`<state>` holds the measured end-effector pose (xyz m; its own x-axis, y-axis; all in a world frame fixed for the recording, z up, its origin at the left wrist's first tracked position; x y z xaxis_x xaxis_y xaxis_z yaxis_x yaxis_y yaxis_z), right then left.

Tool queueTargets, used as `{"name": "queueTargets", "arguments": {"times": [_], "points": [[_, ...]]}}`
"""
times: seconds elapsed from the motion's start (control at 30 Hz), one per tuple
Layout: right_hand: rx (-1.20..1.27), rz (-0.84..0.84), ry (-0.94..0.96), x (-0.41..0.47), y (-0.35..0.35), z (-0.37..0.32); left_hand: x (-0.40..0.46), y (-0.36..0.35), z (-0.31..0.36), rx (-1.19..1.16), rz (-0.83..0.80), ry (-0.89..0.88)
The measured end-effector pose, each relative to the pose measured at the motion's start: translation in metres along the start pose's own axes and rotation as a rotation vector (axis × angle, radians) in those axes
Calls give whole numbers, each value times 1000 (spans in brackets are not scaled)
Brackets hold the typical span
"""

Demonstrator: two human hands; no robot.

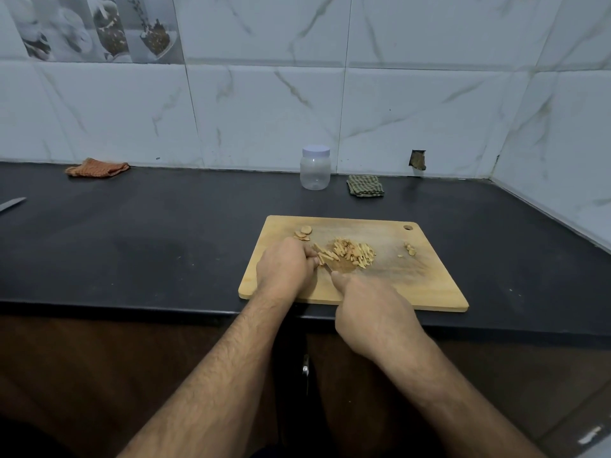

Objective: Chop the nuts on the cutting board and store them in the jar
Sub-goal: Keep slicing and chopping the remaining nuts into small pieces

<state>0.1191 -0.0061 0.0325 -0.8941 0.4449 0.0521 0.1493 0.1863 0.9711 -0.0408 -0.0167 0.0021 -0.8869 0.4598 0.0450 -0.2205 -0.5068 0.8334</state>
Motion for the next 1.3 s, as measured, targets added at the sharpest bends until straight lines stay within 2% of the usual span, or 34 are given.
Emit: {"name": "queueTargets", "arguments": {"times": [0.6,1.07,1.3], "points": [[47,68,18,26,3,-1,-1,1,-5,-142,8,49],[19,-26,-24,38,4,-5,5,1,-4,-139,-20,78],[31,-38,-5,3,-4,2,1,3,-2,-142,-17,79]]}}
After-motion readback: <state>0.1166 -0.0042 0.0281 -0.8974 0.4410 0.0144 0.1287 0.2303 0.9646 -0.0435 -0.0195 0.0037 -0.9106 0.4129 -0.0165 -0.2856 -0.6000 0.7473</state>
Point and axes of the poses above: each hand's wrist, its own x-axis towards the middle knuckle, its own y-axis out of the back of the hand, z = x × y, the point moved 3 cm from there along x, towards the middle knuckle, and after that the axes turned 15 degrees about y, right-handed, at the moved point
